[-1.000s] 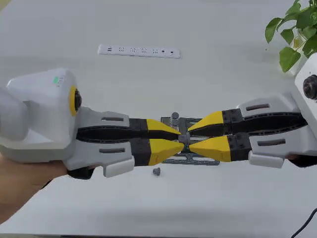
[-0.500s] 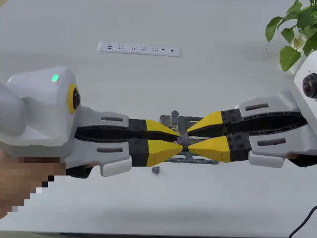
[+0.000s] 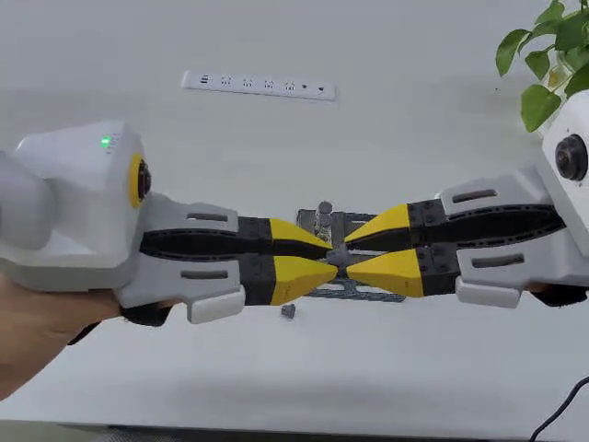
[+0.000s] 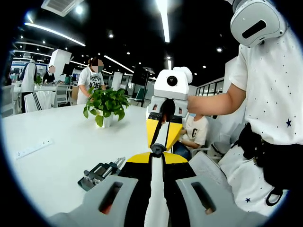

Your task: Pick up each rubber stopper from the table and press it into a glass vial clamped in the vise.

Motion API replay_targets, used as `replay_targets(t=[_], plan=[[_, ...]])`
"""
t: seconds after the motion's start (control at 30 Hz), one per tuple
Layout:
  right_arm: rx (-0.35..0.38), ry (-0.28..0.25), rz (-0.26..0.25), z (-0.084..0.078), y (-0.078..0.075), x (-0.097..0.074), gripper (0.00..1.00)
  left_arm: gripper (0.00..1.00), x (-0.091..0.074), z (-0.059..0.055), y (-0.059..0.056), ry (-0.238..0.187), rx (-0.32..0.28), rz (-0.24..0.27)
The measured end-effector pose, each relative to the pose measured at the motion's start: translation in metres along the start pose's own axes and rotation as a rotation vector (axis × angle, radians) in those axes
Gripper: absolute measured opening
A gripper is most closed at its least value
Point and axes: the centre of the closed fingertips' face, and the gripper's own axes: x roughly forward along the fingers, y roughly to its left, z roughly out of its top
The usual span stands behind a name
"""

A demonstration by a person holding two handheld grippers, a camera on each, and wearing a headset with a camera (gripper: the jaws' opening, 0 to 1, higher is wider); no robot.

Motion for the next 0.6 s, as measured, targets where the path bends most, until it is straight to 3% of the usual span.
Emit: replay_targets(t=[0.3, 0.6], plan=[[0.026, 0.029, -0.015, -0.001, -0.010, -0.001, 0.05, 0.05, -0.004, -0.008, 0.009, 0.006, 0.002, 0.031], [0.049, 0.153, -0.093, -0.023, -0.048, -0.011, 0.05, 0.15, -0.015, -0.027, 0.025, 0.042, -0.005, 0.102]])
